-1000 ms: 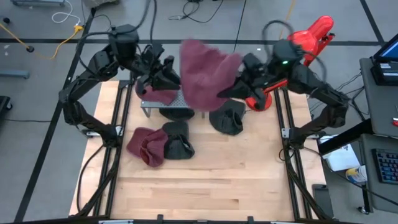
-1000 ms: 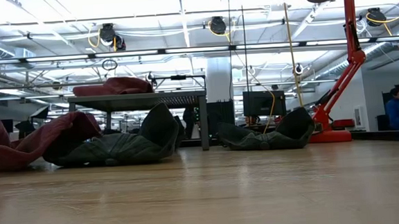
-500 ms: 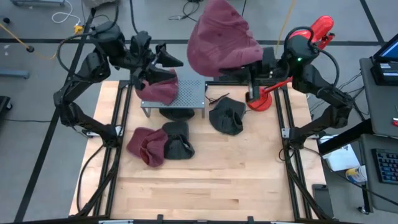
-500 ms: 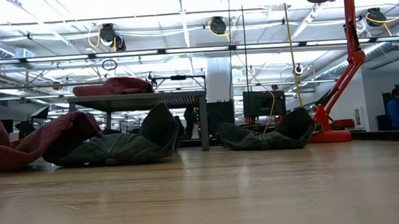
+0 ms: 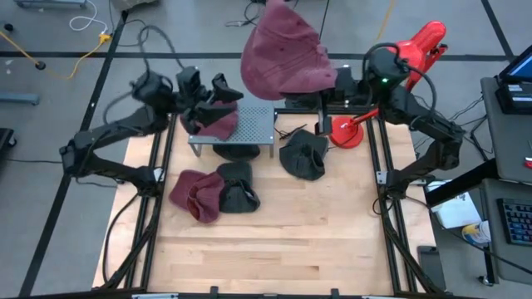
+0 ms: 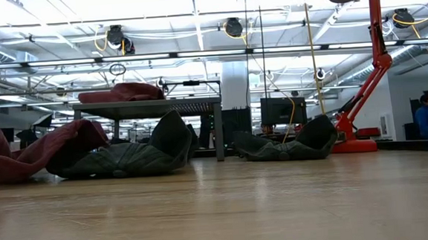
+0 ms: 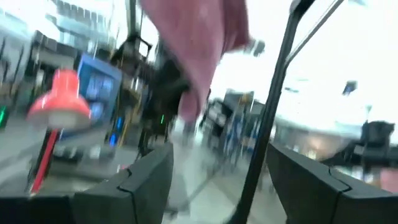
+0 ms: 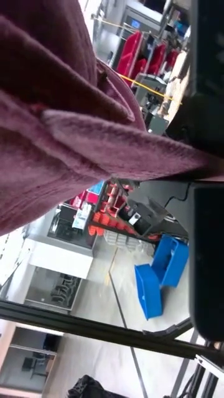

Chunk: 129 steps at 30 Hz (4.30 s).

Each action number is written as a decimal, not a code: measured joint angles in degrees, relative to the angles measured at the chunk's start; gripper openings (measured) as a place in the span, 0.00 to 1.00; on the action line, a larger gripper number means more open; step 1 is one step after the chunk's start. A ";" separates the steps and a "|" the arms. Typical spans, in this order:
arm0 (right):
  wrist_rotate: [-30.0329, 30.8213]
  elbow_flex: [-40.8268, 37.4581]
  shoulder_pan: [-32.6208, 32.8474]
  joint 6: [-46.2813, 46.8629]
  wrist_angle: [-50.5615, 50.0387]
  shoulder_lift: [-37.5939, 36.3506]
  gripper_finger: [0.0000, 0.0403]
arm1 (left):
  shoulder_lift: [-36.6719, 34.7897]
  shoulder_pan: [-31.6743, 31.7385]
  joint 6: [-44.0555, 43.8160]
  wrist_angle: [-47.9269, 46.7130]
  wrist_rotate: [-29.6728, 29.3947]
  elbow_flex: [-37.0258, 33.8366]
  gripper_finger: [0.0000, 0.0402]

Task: Pick & Place hat
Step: Stack the right red cap on top of the red cap on the shelf

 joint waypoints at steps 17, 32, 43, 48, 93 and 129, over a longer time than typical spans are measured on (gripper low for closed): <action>-0.07 -0.02 0.87 2.46 5.20 9.38 0.01 | -1.07 -3.33 -10.15 33.12 -16.52 -18.67 0.71; 5.00 -0.02 0.81 1.62 4.29 10.19 0.10 | -1.31 -0.82 -25.74 33.65 -22.63 -18.57 0.09; 8.10 -0.03 0.79 5.92 -19.08 6.17 0.23 | -3.16 8.79 -42.31 21.42 -15.22 -18.59 0.02; 6.38 -0.07 0.98 4.38 -29.14 2.97 0.25 | -7.32 14.76 -44.55 5.94 -15.26 -18.61 0.02; 7.35 0.00 0.76 -8.82 -35.21 -2.40 0.26 | -5.75 50.09 -22.37 -74.40 14.84 3.81 0.02; 7.23 -0.02 0.79 -7.61 -34.75 -1.94 0.26 | 0.88 41.24 -12.27 -86.70 -8.08 3.79 0.07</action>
